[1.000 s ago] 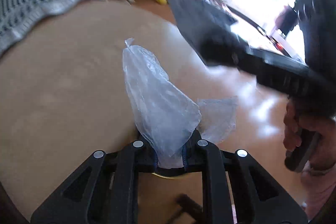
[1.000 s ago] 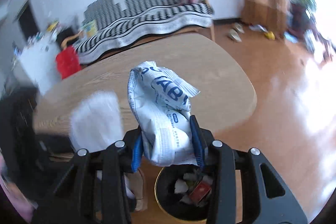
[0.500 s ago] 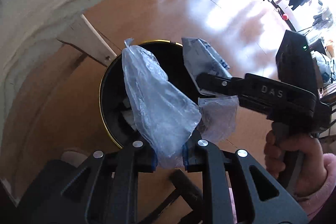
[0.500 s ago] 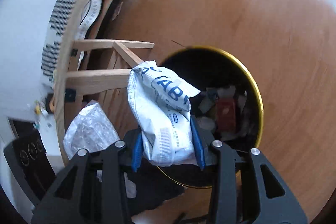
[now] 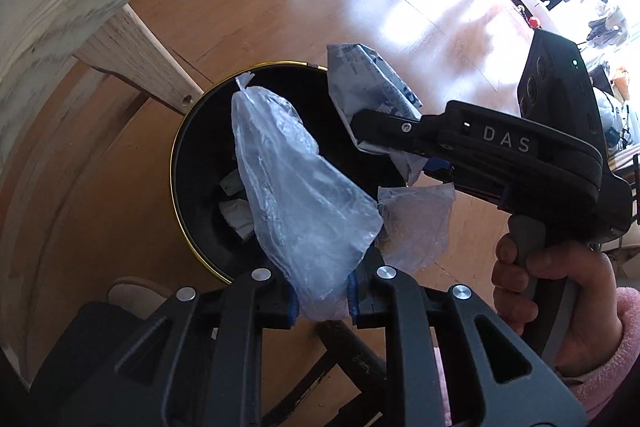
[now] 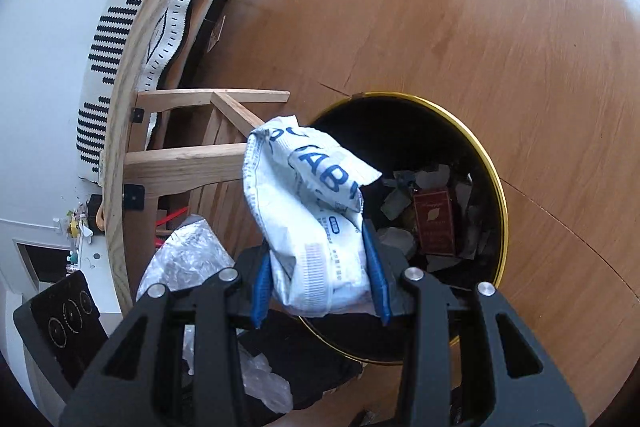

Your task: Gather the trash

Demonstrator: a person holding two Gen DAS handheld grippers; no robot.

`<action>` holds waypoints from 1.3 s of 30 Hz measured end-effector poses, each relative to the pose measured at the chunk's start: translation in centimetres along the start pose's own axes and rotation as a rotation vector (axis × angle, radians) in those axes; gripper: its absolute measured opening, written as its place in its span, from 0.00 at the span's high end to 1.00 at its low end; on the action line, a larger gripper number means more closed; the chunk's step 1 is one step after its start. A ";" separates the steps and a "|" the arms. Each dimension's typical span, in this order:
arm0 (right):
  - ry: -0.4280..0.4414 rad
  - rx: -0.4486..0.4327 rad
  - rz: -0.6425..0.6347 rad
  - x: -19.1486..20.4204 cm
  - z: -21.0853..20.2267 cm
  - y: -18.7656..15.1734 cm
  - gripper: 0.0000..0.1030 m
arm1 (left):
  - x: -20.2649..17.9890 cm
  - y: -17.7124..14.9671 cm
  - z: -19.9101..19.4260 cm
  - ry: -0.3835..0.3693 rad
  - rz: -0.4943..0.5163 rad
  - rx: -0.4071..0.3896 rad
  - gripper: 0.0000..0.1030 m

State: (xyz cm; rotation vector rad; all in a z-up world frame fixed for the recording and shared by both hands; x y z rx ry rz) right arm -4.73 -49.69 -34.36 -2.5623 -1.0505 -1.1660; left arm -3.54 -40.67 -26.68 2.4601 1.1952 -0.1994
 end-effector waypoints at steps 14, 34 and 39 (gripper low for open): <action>-0.053 -0.038 -0.021 0.2 -1.0 1.4 0.08 | 1.7 -0.1 1.6 -0.035 -0.067 0.018 0.18; -0.390 -0.569 -0.651 23.5 -8.3 5.5 0.07 | 12.2 4.6 -27.3 0.338 -0.085 -0.737 0.06; -0.271 -0.614 -0.677 36.2 -3.0 2.8 0.07 | 26.0 0.1 -34.4 0.525 -0.394 -0.820 0.06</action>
Point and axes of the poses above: each gripper's, at about its wrist camera, not at the fingertips, and z roughly the way its jaws point, x to its left, y to its top, the point moved 10 cm from there along z, roughly the way its jaws point, and after that the axes turned 3 degrees about -x, right-handed, at the moved point
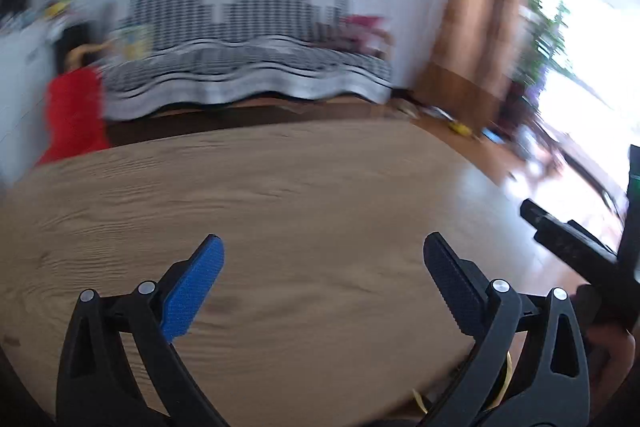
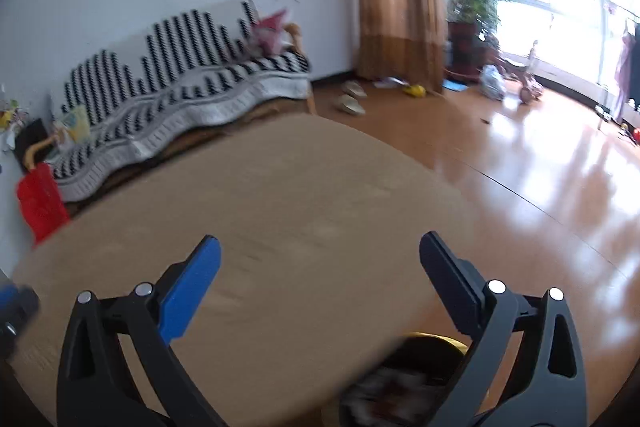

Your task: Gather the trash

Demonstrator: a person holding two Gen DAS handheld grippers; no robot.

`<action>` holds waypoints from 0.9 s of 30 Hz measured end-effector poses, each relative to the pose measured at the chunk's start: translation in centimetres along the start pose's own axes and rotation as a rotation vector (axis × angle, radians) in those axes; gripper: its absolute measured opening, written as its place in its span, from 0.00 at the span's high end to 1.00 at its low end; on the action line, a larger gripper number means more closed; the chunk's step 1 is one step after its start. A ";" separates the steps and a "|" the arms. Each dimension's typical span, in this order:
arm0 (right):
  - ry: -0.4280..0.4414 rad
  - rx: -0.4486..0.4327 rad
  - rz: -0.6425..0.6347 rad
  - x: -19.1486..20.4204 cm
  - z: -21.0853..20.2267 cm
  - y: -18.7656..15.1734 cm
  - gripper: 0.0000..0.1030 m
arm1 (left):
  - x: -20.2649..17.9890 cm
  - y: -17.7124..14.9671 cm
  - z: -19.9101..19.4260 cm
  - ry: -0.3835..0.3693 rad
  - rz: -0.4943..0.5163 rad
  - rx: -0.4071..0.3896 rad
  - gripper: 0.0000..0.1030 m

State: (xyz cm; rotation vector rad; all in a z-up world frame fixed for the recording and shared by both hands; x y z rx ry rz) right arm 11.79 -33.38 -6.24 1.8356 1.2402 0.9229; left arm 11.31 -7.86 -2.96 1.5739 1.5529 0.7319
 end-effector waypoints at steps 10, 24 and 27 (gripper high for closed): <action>0.234 0.169 -0.143 18.4 6.1 -6.9 0.07 | 12.5 -2.4 4.0 0.242 0.094 0.083 0.06; 0.182 0.333 -0.119 16.4 8.5 -9.4 0.07 | 13.2 -3.9 5.2 0.142 -0.108 0.144 0.06; 0.169 0.323 -0.158 16.2 8.3 -9.8 0.07 | 13.2 -4.5 5.3 0.159 -0.116 0.160 0.06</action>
Point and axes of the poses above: each gripper's, at about its wrist camera, not at the fingertips, and z roughly the way its jaws point, x to its left, y to its top, the point moved 10 cm from there along z, roughly the way its jaws point, and after that the axes turned 3 degrees about -x, right-handed, at the moved point
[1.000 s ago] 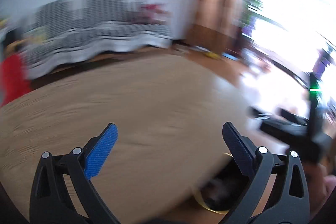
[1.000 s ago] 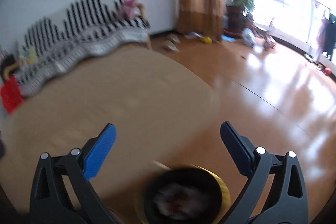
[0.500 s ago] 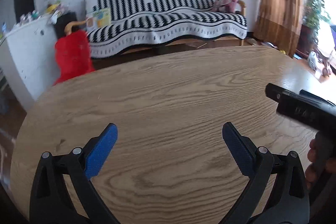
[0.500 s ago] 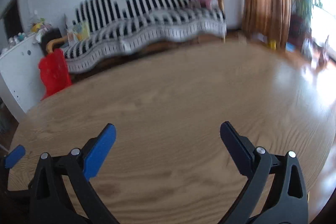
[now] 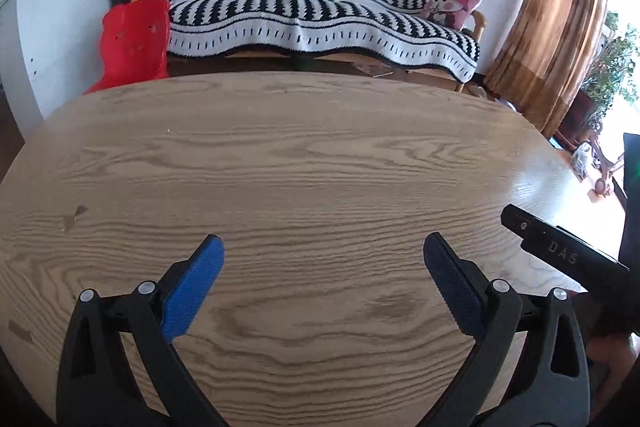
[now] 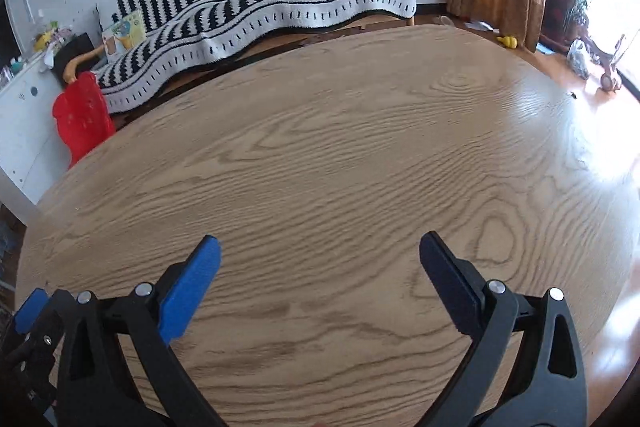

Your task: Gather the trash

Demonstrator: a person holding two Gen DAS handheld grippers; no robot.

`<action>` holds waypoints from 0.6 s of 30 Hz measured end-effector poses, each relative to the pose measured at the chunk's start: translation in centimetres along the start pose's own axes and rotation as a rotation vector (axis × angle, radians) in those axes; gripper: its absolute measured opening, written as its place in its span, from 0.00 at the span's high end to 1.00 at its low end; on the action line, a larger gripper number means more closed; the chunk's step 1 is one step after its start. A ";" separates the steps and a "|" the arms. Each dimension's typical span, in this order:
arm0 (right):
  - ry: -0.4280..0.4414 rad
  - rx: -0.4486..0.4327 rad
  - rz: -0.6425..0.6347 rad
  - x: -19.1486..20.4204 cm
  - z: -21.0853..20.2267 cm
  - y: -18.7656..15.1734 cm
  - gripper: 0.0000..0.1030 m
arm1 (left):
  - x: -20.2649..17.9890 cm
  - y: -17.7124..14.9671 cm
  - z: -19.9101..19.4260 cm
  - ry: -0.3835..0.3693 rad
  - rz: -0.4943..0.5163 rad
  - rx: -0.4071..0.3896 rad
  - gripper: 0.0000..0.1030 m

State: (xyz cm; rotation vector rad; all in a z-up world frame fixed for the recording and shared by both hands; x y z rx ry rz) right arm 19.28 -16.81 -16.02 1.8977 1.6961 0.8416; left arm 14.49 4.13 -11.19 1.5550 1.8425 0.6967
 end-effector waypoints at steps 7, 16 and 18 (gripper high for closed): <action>-0.006 -0.041 -0.124 -0.3 -1.0 -0.7 0.07 | 0.9 -0.3 -0.2 0.025 0.036 0.023 0.06; 0.183 0.012 -0.126 0.3 -1.0 -1.5 0.07 | 3.0 0.7 -0.9 0.052 -0.018 -0.013 0.06; 0.222 0.033 -0.112 0.3 -0.8 -1.7 0.07 | 3.4 0.8 -1.0 0.038 -0.055 -0.019 0.06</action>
Point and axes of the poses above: each gripper's, at about its wrist camera, not at the fingertips, and z roughly the way its jaws point, x to its left, y to its top, the point moved 10 cm from there along z, roughly the way its jaws point, and after that the axes turned 3 degrees about -x, right-handed, at the moved point
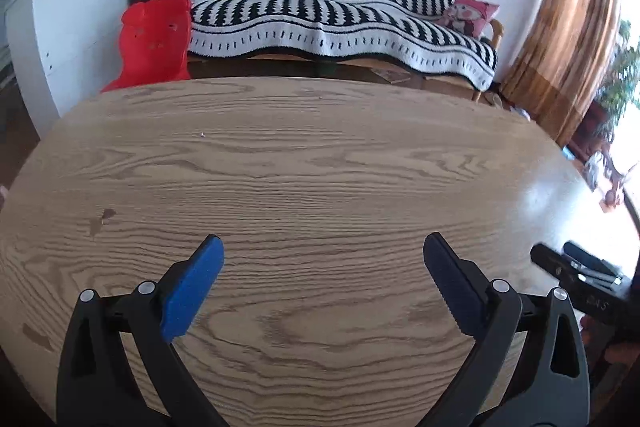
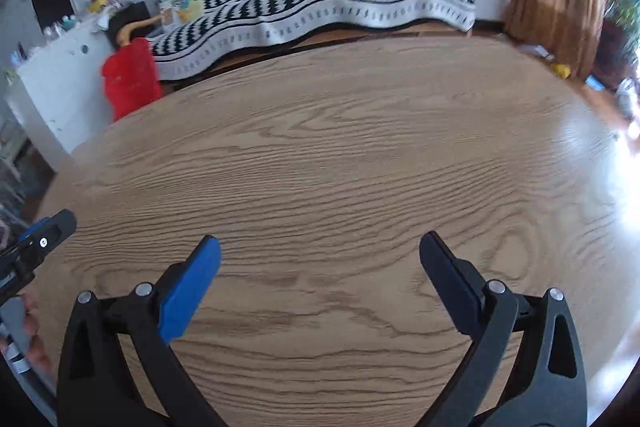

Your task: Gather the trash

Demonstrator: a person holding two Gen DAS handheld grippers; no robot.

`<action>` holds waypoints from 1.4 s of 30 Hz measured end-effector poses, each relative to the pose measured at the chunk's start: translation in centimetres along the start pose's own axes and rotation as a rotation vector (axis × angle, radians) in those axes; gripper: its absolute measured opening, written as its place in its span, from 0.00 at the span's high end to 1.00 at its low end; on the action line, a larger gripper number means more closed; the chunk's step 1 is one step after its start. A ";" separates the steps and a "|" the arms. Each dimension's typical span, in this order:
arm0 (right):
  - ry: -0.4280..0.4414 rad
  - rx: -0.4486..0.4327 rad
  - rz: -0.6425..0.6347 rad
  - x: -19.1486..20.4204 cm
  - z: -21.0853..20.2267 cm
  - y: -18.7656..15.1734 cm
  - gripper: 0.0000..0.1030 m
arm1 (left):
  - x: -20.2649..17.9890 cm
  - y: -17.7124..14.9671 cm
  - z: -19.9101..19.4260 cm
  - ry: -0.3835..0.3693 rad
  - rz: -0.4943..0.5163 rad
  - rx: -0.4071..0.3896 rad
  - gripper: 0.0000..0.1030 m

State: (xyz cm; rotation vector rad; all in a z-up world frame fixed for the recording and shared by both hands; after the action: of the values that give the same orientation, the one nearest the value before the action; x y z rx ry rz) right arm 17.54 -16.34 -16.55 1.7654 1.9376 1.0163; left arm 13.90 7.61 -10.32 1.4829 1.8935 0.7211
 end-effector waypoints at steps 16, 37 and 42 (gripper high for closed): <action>-0.067 -0.026 0.017 -0.9 -0.9 0.2 0.07 | 0.5 -0.5 0.6 0.055 -0.001 0.013 0.06; -0.113 -0.008 0.043 -2.2 -0.5 0.2 0.07 | 0.0 -0.6 0.9 0.072 0.051 0.013 0.06; -0.114 -0.008 0.037 -2.2 -0.5 0.3 0.07 | -0.3 -0.8 1.0 0.066 0.056 0.016 0.06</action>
State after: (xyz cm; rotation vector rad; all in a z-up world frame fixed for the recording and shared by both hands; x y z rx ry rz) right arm 17.83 -18.63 -16.54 1.8199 1.8361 0.9125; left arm 14.22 7.24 -11.50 1.5447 1.9174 0.7910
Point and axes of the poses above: each gripper's, at about its wrist camera, not at the fingertips, and z roughly the way its jaws point, x to its left, y to its top, the point moved 10 cm from there along z, roughly the way its jaws point, and after that the axes turned 3 degrees about -x, right-handed, at the moved point
